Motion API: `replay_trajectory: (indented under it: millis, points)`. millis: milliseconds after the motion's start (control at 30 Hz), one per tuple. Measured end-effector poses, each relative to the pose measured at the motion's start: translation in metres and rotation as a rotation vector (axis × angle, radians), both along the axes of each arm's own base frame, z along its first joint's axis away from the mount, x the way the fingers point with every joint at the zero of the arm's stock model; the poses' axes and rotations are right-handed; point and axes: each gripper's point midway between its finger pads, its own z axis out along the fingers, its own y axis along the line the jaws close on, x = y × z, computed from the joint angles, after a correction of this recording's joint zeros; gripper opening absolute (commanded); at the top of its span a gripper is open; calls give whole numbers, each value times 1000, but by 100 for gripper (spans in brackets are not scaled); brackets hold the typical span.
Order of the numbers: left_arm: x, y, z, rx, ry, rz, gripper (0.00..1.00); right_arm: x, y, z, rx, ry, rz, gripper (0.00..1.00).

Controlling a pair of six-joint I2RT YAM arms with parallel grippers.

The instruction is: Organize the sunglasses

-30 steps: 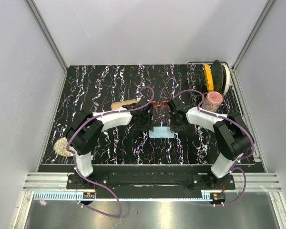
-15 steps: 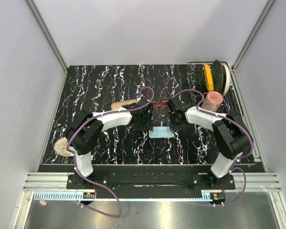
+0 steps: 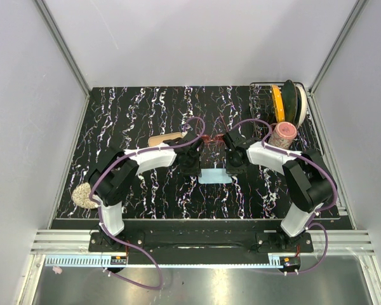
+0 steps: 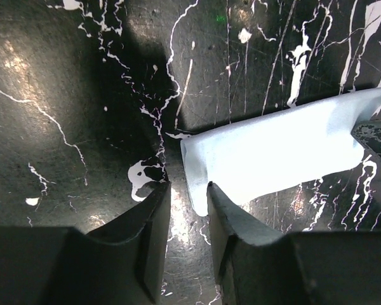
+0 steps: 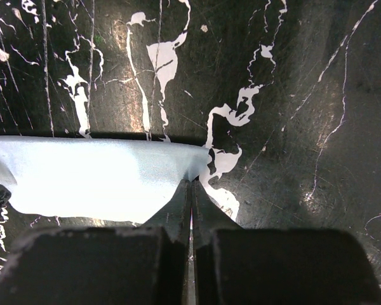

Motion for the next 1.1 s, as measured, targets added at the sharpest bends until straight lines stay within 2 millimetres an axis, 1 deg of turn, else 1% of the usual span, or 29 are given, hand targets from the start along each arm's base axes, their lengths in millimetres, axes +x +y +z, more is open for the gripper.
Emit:
replay_trajectory:
  millis: [800, 1000, 1100]
  points:
    - [4, -14, -2, -18, 13, -18, 27, 0, 0, 0, 2, 1, -6, 0]
    - [4, -14, -2, -15, 13, -19, 26, 0, 0, 0, 2, 1, -7, 0]
    - [4, -13, -3, -4, 13, -16, 29, 0, 0, 0, 2, 1, -7, 0]
